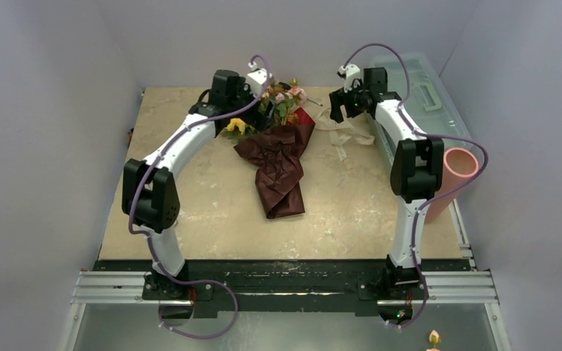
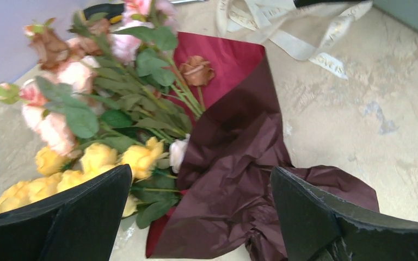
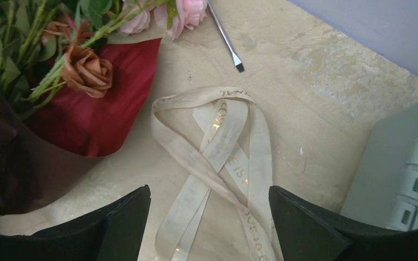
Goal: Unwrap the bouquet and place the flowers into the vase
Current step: Place the ribbon at the center of the board, then unfold the wrapping paper at the center of the board.
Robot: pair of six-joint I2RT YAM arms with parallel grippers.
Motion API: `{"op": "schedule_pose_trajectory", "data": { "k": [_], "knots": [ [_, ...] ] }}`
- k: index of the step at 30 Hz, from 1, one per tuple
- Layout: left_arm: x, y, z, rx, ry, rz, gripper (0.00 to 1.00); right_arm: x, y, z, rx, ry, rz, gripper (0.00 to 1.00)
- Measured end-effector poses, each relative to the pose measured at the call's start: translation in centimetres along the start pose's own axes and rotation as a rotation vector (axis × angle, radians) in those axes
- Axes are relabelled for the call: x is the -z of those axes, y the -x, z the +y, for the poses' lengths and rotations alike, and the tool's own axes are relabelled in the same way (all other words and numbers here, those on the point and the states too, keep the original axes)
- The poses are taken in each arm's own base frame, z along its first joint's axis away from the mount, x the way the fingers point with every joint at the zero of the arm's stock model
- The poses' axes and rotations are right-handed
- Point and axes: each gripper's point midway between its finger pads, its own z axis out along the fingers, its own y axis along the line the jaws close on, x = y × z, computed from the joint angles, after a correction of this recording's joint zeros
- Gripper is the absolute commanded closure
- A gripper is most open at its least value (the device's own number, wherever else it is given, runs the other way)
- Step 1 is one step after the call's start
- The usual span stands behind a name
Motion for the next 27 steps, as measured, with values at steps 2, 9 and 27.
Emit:
{"op": "schedule_pose_trajectory", "data": {
  "k": [2,9,27],
  "knots": [
    [-0.9,-0.7,-1.6,-0.067,-0.009,0.035,0.0,1.0,0.6,0.4,0.001,0.005,-0.008,0.14],
    [-5.5,-3.5,-8.5,-0.278,-0.147,0.166,0.0,5.2,4.5,2.4,-0.004,0.062,-0.109,0.12],
    [-10.8,-6.6,-7.9,-0.381,-0.126,0.355,0.43,6.4,2.5,6.4,-0.097,0.187,-0.078,0.13]
  ]
}}
